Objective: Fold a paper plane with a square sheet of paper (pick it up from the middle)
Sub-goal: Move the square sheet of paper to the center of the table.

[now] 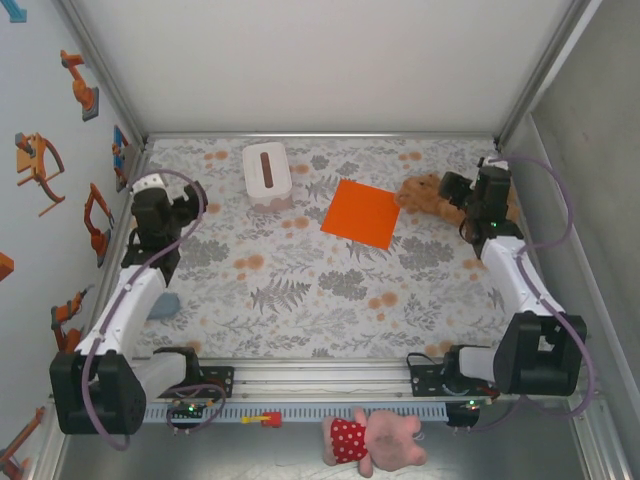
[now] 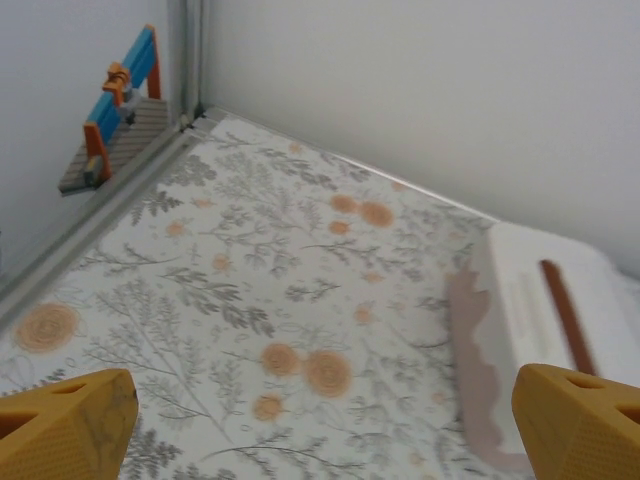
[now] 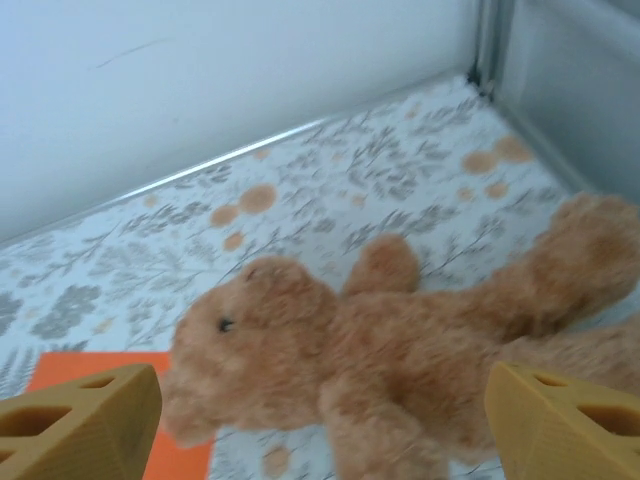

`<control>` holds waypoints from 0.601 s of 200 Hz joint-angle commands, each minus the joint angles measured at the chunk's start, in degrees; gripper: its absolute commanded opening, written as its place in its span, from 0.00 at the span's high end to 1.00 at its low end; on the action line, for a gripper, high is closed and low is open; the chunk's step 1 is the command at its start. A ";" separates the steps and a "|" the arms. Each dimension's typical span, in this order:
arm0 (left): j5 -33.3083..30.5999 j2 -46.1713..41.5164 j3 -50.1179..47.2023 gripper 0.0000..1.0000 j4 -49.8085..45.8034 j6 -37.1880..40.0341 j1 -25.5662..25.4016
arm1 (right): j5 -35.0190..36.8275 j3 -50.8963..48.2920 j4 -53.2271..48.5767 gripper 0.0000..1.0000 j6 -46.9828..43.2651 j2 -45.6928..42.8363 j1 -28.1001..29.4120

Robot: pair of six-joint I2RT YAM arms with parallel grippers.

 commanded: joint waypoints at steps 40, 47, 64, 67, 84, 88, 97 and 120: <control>17.16 2.20 4.21 0.04 -15.55 -13.10 -1.83 | -9.97 12.77 -16.77 0.33 13.80 15.87 14.48; 17.97 2.66 3.94 0.04 -14.96 -13.37 -2.23 | -9.75 14.49 -16.55 0.35 14.51 18.48 16.30; 18.59 3.73 3.59 0.04 -14.34 -13.70 -3.50 | -8.65 18.79 -16.61 0.41 17.23 24.59 19.41; 18.77 3.85 3.54 0.04 -14.22 -13.70 -3.84 | -8.61 19.69 -16.67 0.41 17.79 25.56 19.83; 19.81 4.51 3.11 0.04 -13.78 -14.09 -4.77 | -8.91 23.66 -16.27 0.46 19.71 30.90 21.42; 20.09 4.59 2.95 0.04 -13.63 -14.30 -4.88 | -8.72 24.57 -16.52 0.47 20.13 32.03 21.76; 20.82 4.88 2.58 0.04 -13.04 -14.56 -5.23 | -8.51 26.98 -16.88 0.48 20.49 34.59 22.30; 21.30 5.43 1.83 0.04 -12.63 -15.30 -5.61 | -6.39 33.37 -20.46 0.50 20.37 40.84 23.22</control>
